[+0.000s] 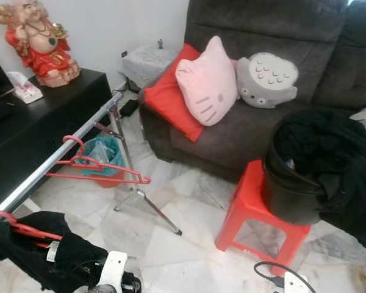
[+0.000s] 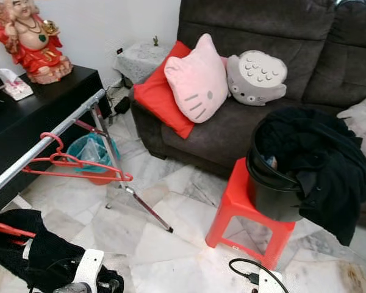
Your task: Hang hanger
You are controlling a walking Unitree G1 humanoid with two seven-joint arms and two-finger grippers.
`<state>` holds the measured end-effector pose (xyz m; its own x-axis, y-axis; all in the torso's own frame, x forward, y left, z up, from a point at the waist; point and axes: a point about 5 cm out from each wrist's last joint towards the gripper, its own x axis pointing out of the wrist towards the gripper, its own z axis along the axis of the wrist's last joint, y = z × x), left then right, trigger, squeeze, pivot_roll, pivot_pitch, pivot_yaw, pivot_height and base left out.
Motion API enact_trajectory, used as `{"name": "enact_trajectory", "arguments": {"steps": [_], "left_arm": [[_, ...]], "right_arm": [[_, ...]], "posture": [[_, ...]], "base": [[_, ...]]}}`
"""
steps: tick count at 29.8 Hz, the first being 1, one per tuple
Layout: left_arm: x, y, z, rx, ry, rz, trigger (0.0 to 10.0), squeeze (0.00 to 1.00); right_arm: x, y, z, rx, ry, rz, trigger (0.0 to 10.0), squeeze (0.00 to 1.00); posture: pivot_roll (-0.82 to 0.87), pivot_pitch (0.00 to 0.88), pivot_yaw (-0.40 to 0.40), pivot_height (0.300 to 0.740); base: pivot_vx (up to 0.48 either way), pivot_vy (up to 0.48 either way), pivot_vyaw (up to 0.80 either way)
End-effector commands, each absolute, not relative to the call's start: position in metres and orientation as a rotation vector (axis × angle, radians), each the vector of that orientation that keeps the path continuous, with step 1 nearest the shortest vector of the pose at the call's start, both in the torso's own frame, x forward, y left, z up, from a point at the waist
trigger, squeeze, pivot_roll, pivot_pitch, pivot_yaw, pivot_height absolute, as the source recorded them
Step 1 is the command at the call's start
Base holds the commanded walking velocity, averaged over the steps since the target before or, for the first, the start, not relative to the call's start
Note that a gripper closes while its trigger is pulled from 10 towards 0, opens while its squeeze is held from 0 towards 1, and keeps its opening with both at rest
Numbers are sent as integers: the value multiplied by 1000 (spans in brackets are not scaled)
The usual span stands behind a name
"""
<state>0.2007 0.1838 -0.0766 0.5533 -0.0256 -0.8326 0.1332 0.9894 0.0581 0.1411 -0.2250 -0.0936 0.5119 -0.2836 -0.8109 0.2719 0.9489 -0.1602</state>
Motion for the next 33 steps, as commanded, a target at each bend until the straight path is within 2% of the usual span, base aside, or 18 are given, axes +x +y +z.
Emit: {"name": "enact_trajectory", "arguments": {"steps": [1,10,20,26,33], "left_arm": [[200,189,-77,127,991,-78,10000,0],[199,189,-77,127,991,-78,10000,0],[199,190,-77,137,992,-89,10000,0],[199,189,-77,140,991,-92,10000,0],[199,190,-77,134,988,-85,10000,0]], "right_arm": [[138,-226,-95,-10,990,-333,10000,0],[136,-230,-94,-7,984,-343,10000,0],[114,-245,-98,5,1052,-396,10000,0],[117,-245,-98,-1,1053,-398,10000,0],[120,-246,-96,-16,1039,-406,10000,0]], "posture": [[7,0,38,740],[6,0,39,740],[5,0,39,740],[6,0,38,740],[6,0,39,740]], "base": [[247,0,0],[270,0,0],[331,0,0],[338,0,-610],[0,0,0]]}}
